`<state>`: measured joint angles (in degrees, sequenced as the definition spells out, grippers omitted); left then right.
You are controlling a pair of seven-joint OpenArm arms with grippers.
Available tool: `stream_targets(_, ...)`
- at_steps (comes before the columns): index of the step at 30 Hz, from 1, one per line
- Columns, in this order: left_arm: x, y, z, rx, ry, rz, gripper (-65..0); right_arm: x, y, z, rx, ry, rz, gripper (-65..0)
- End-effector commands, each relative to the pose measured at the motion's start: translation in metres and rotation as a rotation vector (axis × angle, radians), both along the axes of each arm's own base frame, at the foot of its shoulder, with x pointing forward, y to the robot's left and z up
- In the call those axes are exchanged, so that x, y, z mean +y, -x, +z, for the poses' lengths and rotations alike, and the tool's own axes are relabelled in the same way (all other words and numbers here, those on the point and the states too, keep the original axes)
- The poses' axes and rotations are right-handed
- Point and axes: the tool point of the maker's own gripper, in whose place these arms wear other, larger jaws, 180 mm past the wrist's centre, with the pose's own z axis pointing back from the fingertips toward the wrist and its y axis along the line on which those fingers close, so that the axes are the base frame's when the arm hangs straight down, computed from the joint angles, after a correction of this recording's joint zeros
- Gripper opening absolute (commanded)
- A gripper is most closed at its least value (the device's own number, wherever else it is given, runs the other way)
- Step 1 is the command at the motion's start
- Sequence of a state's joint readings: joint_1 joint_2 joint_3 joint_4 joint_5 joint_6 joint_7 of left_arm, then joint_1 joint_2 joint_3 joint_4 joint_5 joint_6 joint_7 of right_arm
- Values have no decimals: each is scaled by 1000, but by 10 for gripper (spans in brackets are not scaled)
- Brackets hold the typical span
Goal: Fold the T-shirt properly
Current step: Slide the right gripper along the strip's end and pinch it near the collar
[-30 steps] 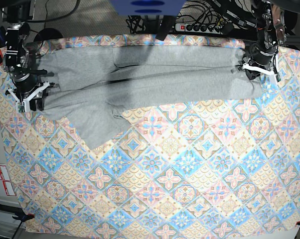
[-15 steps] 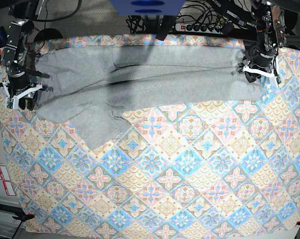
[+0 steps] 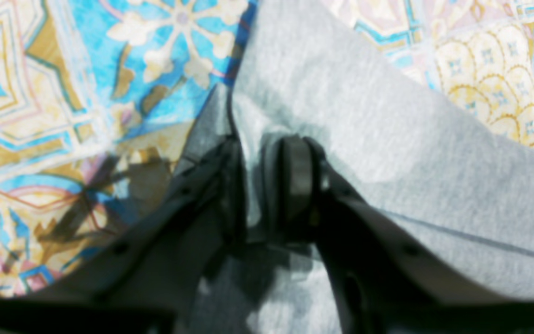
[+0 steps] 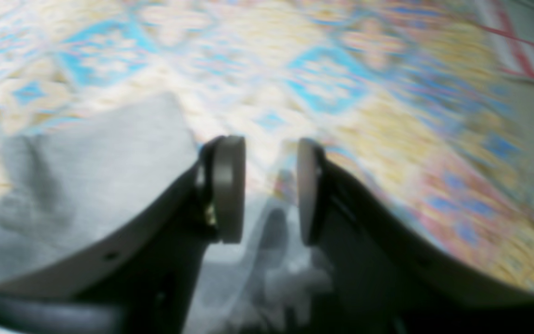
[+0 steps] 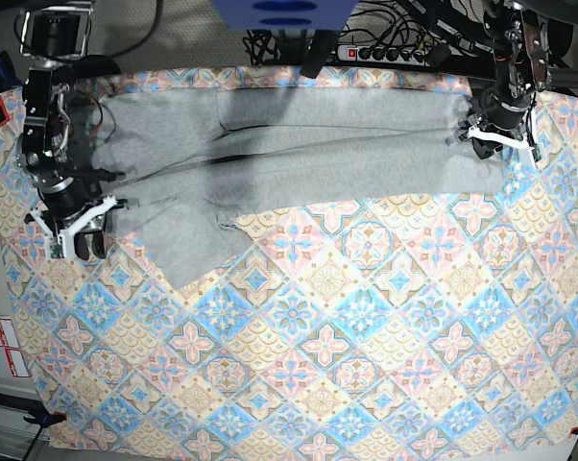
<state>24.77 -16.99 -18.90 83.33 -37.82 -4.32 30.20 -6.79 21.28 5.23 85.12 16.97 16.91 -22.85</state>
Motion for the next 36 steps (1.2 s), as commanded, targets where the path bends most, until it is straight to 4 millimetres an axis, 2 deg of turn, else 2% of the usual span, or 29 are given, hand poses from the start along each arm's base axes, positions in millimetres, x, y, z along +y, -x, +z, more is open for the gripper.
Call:
stream_targets(1,7,-2,5,-9,-23,3,-499,-1,-20,17,-46,11,13,-469)
stream_targets(6,7,-3,6,-11,-22,3,-504,25,-46,-13,77,8,81,-466)
stream_targets(8,7,-3,6,-11,-22,3,-500,33,-55,-21,118,16,104,-444)
stream_targets(13,8,-2,6,-12,-23,6,-498,42,-68,-42,223,47,142,-370)
stream_targets(21,8,-3,6,-12,-22,4,-496,48,-81,-61,305,91,178,-366)
stream_targets(26,8,-3,7,-14,-23,5,-407,48,-80,-78,361,128,201,-365)
stream_targets(29,8,-2,7,-14,-23,6,-348,44,-71,-91,398,139,203,-366)
stream_targets(33,9,-1,7,-12,-24,7,-318,44,-66,-96,417,141,204,-367)
stream_targets(36,9,-1,7,-14,-23,7,-318,50,-52,-110,453,160,236,-369)
